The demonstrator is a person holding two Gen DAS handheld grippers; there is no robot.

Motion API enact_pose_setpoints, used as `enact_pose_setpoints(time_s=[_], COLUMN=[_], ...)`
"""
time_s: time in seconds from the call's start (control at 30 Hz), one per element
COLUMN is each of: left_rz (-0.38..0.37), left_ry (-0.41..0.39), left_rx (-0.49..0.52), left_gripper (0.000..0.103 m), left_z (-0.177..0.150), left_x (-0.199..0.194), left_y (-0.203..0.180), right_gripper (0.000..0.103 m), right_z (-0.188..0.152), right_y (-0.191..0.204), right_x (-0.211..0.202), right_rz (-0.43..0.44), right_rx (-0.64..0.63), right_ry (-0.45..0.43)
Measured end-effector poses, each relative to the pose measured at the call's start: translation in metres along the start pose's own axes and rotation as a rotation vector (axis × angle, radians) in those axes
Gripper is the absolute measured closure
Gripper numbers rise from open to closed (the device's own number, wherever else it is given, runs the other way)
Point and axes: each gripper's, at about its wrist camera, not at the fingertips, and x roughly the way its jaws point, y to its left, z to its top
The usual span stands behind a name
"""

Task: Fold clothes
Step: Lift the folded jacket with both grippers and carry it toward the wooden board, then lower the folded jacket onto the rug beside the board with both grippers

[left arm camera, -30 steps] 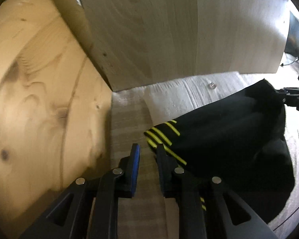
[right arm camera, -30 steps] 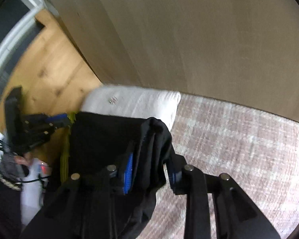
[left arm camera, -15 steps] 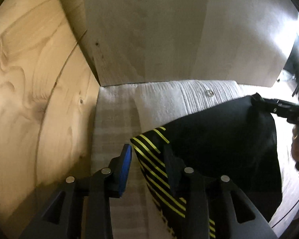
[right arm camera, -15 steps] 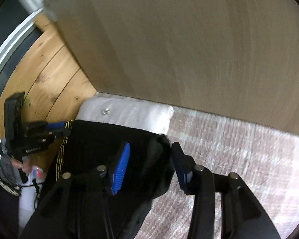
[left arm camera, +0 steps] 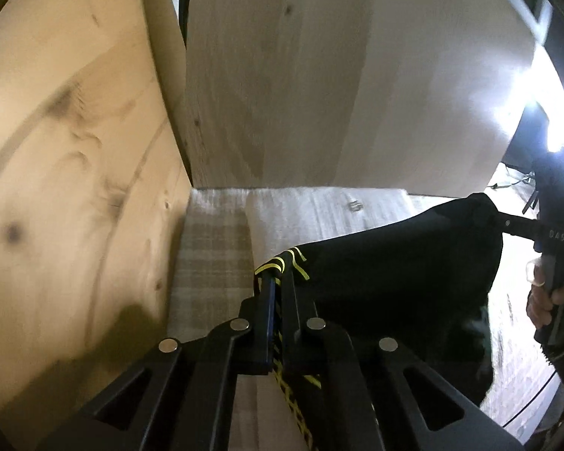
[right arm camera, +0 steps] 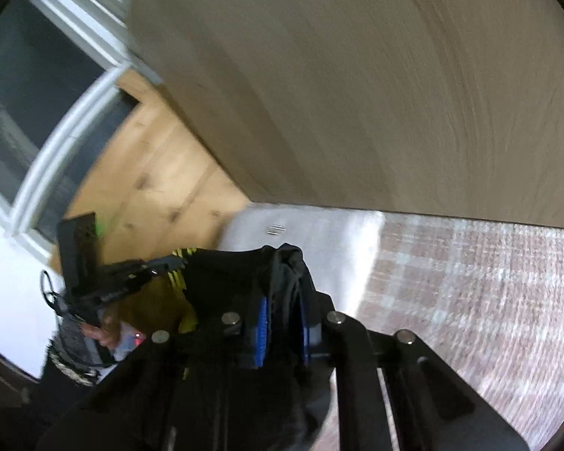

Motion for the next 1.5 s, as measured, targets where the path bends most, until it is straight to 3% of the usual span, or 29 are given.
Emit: enact_pose_setpoints(time_s=[0.1,0.23,0.33,0.43,0.57,0.67,0.77,0.87,0.93,1.03,1.13,1.17,1.23,1.27,1.33,1.4,1.47,1.5], left_rz=[-0.014,0.009,0.033,0.023,0.024,0.024,0.027,0.073,0.117,0.191,0.187,0.147,0.052,0.041,0.065,0.160,0.145,0.151], left_ry=[-0.066,-0.169,-0.198,-0.182,-0.081,0.024,0.099,0.142,0.122,0.054,-0.015,-0.033,-0.031,-0.019,0.018,0.092,0.139,0.118], left_rx=[-0.021,0.024,0.072,0.051,0.021,0.003,0.015,0.044,0.058,0.049,0.039,0.050,0.076,0.075,0.054,0.049,-0.010,-0.019], left_gripper=[0.101,0.101,0.101,0.101,0.101,0.101,0.098,0.086,0.077,0.076,0.076,0.076,0.075,0.073,0.074,0.074,0.077,0.077], left_z=[-0.007,-0.011,0.004,0.032,0.062,0.065,0.059,0.055,0.056,0.059,0.050,0.048,0.045,0.044,0.045,0.041,0.037,0.036], left_x=[-0.042,-0.104,-0.118,-0.092,-0.016,0.042,0.075,0.087,0.078,0.053,0.024,0.020,0.028,0.034,0.059,0.087,0.097,0.085], left_y=[-0.006,-0.024,-0.028,-0.012,0.013,0.029,0.033,0.033,0.035,0.041,0.040,0.035,0.024,0.024,0.030,0.038,0.047,0.049], right_gripper=[0.090,0.090,0.090,0.090,0.091,0.091,0.090,0.076,0.073,0.067,0.066,0.066,0.066,0.066,0.066,0.066,0.066,0.066], right_z=[-0.007,-0.011,-0.003,0.012,0.027,0.032,0.035,0.038,0.042,0.047,0.041,0.039,0.035,0.034,0.032,0.030,0.031,0.032], right_y=[0.025,0.061,0.074,0.062,0.027,-0.007,-0.024,-0.026,-0.024,-0.020,0.005,0.016,0.026,0.028,0.013,-0.008,-0.020,-0.020], right_x=[-0.032,-0.066,-0.074,-0.049,0.003,0.044,0.070,0.078,0.072,0.046,0.032,0.034,0.049,0.060,0.083,0.105,0.103,0.094], right_rz=[0.046,0.118,0.113,0.090,0.002,-0.067,-0.135,-0.194,-0.229,-0.286,-0.272,-0.255,-0.241,-0.245,-0.298,-0.362,-0.359,-0.352], right_rx=[-0.008,-0.036,-0.087,-0.085,-0.066,-0.024,-0.032,-0.056,-0.065,-0.061,-0.136,-0.181,-0.232,-0.242,-0.210,-0.162,-0.093,-0.070], right_ry=[-0.049,-0.117,-0.143,-0.125,-0.079,-0.019,0.038,0.071,0.063,-0.008,-0.055,-0.056,-0.017,0.012,0.078,0.148,0.170,0.160])
